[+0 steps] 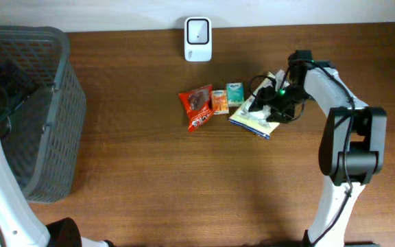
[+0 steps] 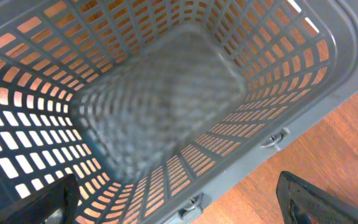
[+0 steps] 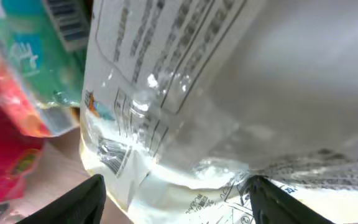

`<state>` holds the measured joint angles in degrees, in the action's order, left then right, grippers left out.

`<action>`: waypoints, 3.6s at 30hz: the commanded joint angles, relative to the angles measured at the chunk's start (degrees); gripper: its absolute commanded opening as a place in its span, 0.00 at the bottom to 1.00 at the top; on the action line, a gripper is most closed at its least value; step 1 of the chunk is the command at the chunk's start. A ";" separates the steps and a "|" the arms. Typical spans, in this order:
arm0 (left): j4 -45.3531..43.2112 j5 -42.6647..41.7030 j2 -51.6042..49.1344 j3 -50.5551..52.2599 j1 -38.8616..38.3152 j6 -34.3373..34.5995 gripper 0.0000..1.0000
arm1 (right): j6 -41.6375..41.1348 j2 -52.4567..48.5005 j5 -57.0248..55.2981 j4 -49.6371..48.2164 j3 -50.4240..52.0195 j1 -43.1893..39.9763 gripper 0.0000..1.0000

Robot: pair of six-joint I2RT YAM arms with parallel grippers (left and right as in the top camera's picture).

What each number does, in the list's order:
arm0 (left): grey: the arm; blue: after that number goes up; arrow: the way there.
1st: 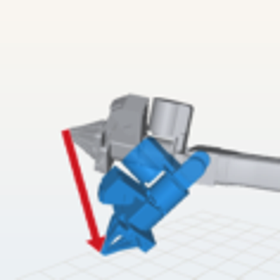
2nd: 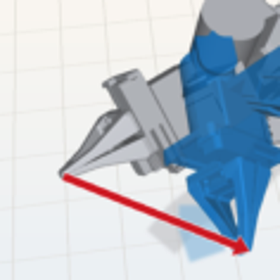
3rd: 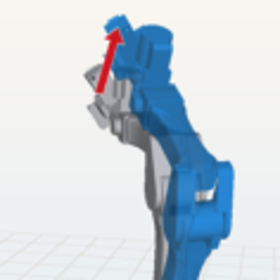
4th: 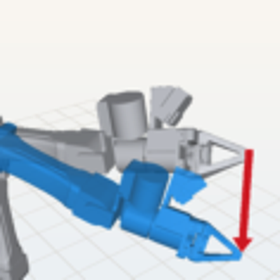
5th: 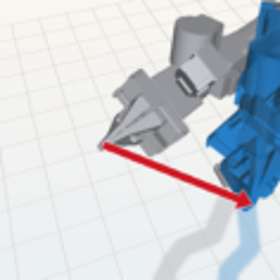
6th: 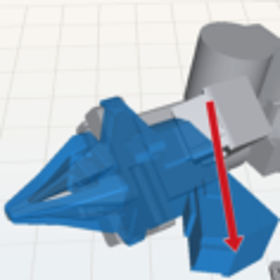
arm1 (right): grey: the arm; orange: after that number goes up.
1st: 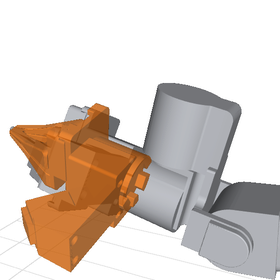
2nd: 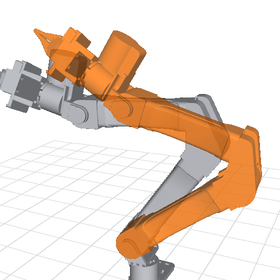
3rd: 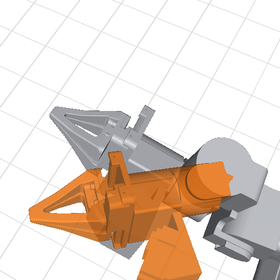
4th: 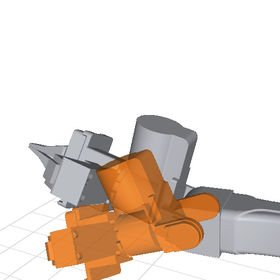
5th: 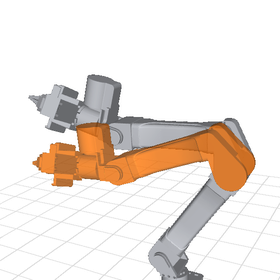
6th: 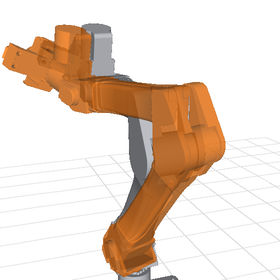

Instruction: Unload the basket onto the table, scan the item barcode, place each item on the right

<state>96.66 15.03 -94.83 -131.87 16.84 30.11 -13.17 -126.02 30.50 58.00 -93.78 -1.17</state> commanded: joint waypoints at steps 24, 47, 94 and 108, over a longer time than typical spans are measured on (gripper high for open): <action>0.04 0.22 0.31 -0.15 0.11 0.70 0.99 | 2.80 -10.03 -20.41 -2.69 -25.00 28.13 0.27; 0.04 0.22 0.31 -0.15 0.11 0.70 0.99 | 12.55 -9.94 -43.04 16.28 -36.39 34.16 0.79; 0.04 0.22 0.31 -0.15 0.11 0.70 0.99 | -2.40 -13.33 -15.96 22.25 -40.46 25.00 0.12; 0.04 0.22 0.31 -0.15 0.11 0.70 0.99 | 3.89 -11.17 -15.08 22.16 -38.93 24.39 0.99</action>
<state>96.68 15.03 -94.83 -131.87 16.84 30.11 -14.00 -137.82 15.00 79.42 -133.51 22.59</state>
